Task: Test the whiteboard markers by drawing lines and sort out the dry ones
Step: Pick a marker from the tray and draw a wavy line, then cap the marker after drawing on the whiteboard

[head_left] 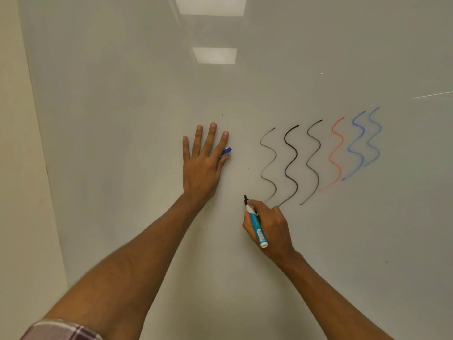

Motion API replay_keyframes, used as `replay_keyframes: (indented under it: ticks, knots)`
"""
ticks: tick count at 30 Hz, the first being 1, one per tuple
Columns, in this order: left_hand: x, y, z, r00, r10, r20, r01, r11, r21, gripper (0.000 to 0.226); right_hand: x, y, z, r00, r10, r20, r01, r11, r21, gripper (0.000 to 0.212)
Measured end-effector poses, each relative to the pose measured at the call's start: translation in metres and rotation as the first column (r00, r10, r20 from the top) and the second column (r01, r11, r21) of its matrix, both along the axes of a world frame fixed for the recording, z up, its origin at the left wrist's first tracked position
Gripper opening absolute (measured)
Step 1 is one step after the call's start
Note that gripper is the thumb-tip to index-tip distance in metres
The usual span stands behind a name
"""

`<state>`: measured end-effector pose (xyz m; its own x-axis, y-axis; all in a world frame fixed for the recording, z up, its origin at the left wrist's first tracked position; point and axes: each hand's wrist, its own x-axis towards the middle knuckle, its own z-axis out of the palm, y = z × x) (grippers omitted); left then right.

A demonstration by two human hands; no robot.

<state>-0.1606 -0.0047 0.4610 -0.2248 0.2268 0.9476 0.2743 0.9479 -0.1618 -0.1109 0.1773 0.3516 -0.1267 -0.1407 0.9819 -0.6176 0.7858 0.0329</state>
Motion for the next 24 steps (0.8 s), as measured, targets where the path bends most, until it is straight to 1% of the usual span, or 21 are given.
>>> replay_keyframes:
  ticks: [2, 4, 6, 8, 9, 11, 14, 15, 16, 18, 19, 21, 23, 24]
  knots:
    - [0.007, -0.001, -0.006, 0.999, 0.024, 0.041, -0.024, 1.000, 0.011, 0.056, 0.003, 0.005, 0.000, 0.999, -0.039, -0.008, 0.039, 0.999, 0.011, 0.023]
    - [0.014, -0.005, -0.021, 0.998, 0.031, 0.055, -0.031, 1.000, 0.003, 0.057, 0.006, 0.013, -0.004, 0.998, -0.070, 0.007, 0.069, 0.995, 0.066, 0.029]
    - [0.019, -0.009, -0.043, 0.998, 0.019, 0.065, -0.017, 0.999, -0.032, 0.057, 0.011, 0.021, -0.009, 0.996, -0.060, 0.067, 0.051, 0.990, 0.130, 0.042]
    - [0.022, -0.012, -0.068, 0.997, 0.004, 0.082, 0.002, 0.997, -0.074, 0.058, 0.016, 0.025, -0.014, 0.992, -0.040, 0.123, 0.018, 0.985, 0.172, 0.049]
    - [0.024, -0.013, -0.080, 0.996, -0.001, 0.094, 0.009, 0.996, -0.093, 0.058, 0.019, 0.027, -0.017, 0.988, -0.036, 0.153, 0.007, 0.983, 0.183, 0.047]
    - [0.030, -0.012, -0.105, 0.993, -0.009, 0.119, 0.024, 0.992, -0.125, 0.059, 0.028, 0.026, -0.022, 0.977, -0.005, 0.213, -0.029, 0.988, 0.154, 0.033]
    - [0.037, -0.009, -0.137, 0.989, -0.029, 0.145, 0.053, 0.985, -0.162, 0.058, 0.041, 0.026, -0.036, 0.946, 0.100, 0.308, -0.109, 0.994, 0.013, 0.033]
    - [0.040, -0.007, -0.147, 0.987, -0.043, 0.157, 0.069, 0.983, -0.167, 0.057, 0.045, 0.027, -0.041, 0.941, 0.119, 0.317, -0.120, 0.993, -0.016, 0.029]
    - [0.043, -0.003, -0.156, 0.984, -0.056, 0.169, 0.086, 0.982, -0.171, 0.057, 0.049, 0.030, -0.046, 0.936, 0.120, 0.330, -0.120, 0.993, -0.022, 0.022]
    - [0.050, 0.006, -0.175, 0.978, -0.074, 0.196, 0.111, 0.976, -0.186, 0.056, 0.055, 0.038, -0.057, 0.930, 0.092, 0.355, -0.106, 0.994, 0.020, 0.012]
    - [0.054, 0.011, -0.184, 0.975, -0.081, 0.209, 0.123, 0.973, -0.197, 0.055, 0.058, 0.043, -0.064, 0.925, 0.076, 0.373, -0.099, 0.994, 0.044, 0.012]
    - [0.060, 0.020, -0.203, 0.966, -0.091, 0.242, 0.148, 0.962, -0.229, 0.054, 0.064, 0.054, -0.082, 0.896, 0.050, 0.442, -0.076, 0.996, 0.042, 0.019]
    - [0.066, 0.026, -0.222, 0.954, -0.085, 0.288, 0.161, 0.954, -0.254, 0.054, 0.070, 0.067, -0.100, 0.849, 0.001, 0.528, -0.014, 1.000, 0.019, 0.023]
    - [0.068, 0.030, -0.230, 0.946, -0.079, 0.314, 0.165, 0.951, -0.260, 0.054, 0.073, 0.074, -0.108, 0.837, -0.028, 0.547, 0.014, 0.999, 0.030, 0.023]
